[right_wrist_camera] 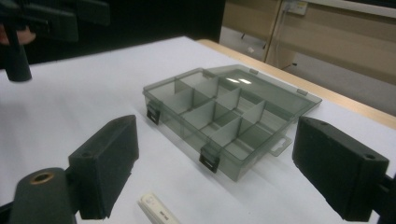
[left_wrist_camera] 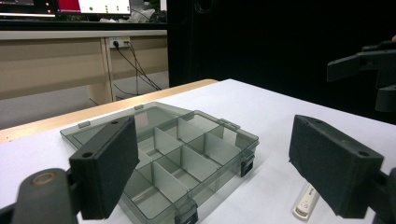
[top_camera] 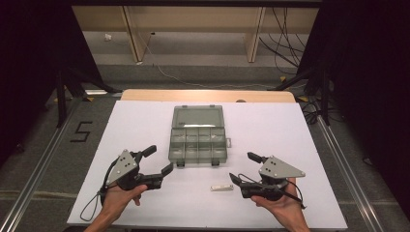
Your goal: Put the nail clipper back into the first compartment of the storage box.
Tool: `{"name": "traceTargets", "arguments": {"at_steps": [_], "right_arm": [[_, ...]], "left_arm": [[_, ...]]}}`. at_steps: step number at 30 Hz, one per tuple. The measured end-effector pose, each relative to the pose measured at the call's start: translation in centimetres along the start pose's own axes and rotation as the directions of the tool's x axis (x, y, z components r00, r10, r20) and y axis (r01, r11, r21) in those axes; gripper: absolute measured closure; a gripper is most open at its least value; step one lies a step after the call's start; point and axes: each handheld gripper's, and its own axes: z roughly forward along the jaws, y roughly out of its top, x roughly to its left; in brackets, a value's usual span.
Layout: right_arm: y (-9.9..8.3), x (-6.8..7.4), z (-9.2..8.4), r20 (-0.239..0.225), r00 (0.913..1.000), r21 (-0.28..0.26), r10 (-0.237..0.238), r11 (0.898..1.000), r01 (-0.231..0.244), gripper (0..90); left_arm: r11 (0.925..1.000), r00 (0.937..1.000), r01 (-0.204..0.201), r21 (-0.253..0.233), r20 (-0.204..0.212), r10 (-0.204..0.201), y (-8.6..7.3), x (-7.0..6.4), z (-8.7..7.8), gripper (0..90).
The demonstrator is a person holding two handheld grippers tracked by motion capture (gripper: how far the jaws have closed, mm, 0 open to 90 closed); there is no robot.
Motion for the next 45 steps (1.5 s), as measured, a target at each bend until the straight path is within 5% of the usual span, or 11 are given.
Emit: {"name": "traceTargets", "arguments": {"at_steps": [5, 9, 15, 20, 24, 30, 33, 35, 43, 44, 45], "right_arm": [[1.2, 0.0, 0.8, -0.059, 0.9934, 0.096, -0.098, 0.990, 0.103, 16.1], [2.2, 0.2, 2.2, -0.121, 0.9734, 0.211, -0.195, 0.953, 0.217, 16.9], [3.1, -0.1, 4.6, -0.241, 0.9421, 0.348, -0.233, 0.886, 0.308, 22.5], [3.1, 0.0, 5.5, -0.289, 0.9338, 0.411, -0.211, 0.853, 0.320, 21.6], [3.0, 0.2, 6.6, -0.340, 0.9109, 0.450, -0.234, 0.810, 0.376, 27.6], [2.8, 0.5, 7.6, -0.372, 0.8895, 0.480, -0.265, 0.766, 0.429, 26.6], [2.3, 0.8, 8.2, -0.398, 0.8843, 0.525, -0.244, 0.730, 0.438, 27.1], [2.0, 1.0, 8.9, -0.437, 0.8653, 0.558, -0.245, 0.681, 0.475, 29.2], [1.1, 0.8, 10.1, -0.459, 0.8604, 0.608, -0.222, 0.627, 0.486, 38.7], [1.0, 0.9, 10.2, -0.452, 0.8682, 0.620, -0.205, 0.628, 0.471, 39.7], [1.0, 0.8, 10.3, -0.463, 0.8623, 0.615, -0.204, 0.626, 0.479, 41.4]], "left_arm": [[1.0000, 1.0000, -0.006, 0.007, -0.003, 0.006, -0.1, 0.1, 0.1, 15.5], [0.9999, 1.0000, -0.001, 0.010, -0.005, 0.002, -0.1, 0.1, 0.2, 15.5], [0.9999, 0.9999, -0.011, 0.007, -0.003, 0.011, -0.1, 0.2, 0.0, 15.5], [0.9999, 0.9999, -0.010, 0.010, -0.003, 0.010, -0.1, 0.2, 0.1, 15.5], [0.9999, 1.0000, -0.002, 0.012, -0.003, 0.002, -0.1, 0.1, 0.1, 15.6], [0.9999, 0.9999, -0.011, 0.010, 0.003, 0.011, -0.1, 0.1, 0.1, 15.6], [0.9999, 0.9999, -0.011, 0.010, 0.003, 0.011, -0.1, 0.1, 0.1, 15.6], [0.9999, 0.9999, -0.010, 0.010, 0.003, 0.010, -0.1, 0.1, 0.1, 15.6], [0.9999, 0.9999, -0.011, -0.002, 0.011, 0.011, -0.1, 0.1, 0.1, 15.6], [0.9999, 0.9999, -0.011, -0.003, 0.011, 0.011, -0.1, 0.1, 0.1, 15.6], [0.9999, 0.9999, -0.010, -0.002, 0.011, 0.010, -0.1, 0.1, 0.1, 15.6]]}}
